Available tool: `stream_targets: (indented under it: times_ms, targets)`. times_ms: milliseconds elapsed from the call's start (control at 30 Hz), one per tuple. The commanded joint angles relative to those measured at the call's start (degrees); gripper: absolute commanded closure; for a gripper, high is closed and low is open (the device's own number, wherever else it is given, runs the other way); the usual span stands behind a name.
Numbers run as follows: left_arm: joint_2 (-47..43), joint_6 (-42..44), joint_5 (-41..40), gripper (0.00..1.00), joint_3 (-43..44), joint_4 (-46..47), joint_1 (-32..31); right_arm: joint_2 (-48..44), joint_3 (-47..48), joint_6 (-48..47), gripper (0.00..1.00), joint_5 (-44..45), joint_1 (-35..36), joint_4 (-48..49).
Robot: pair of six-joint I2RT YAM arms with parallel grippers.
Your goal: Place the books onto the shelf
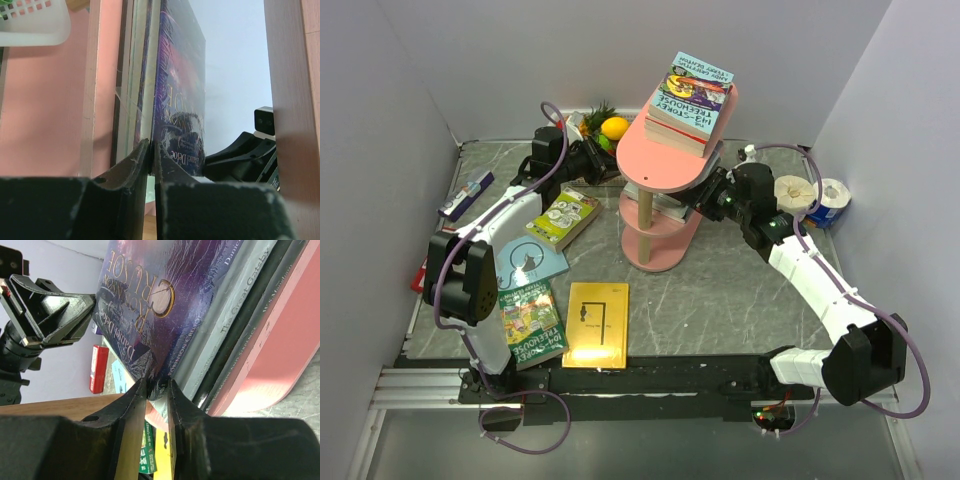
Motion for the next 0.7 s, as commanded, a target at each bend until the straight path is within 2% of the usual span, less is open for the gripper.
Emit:
stream_targets:
  times_ms: [0,667]
  targets:
    - [-2.8,1.4,3.8,0.87,-0.6,0.4,-3.0,-0.2,-1.5,-0.4,0.75,-0.6,2.1,1.5]
    - [-5.9,1.5,3.0,0.89,-2.4,0.5,-4.9,-3.6,-3.6,0.3,0.76,0.6,4.1,1.3]
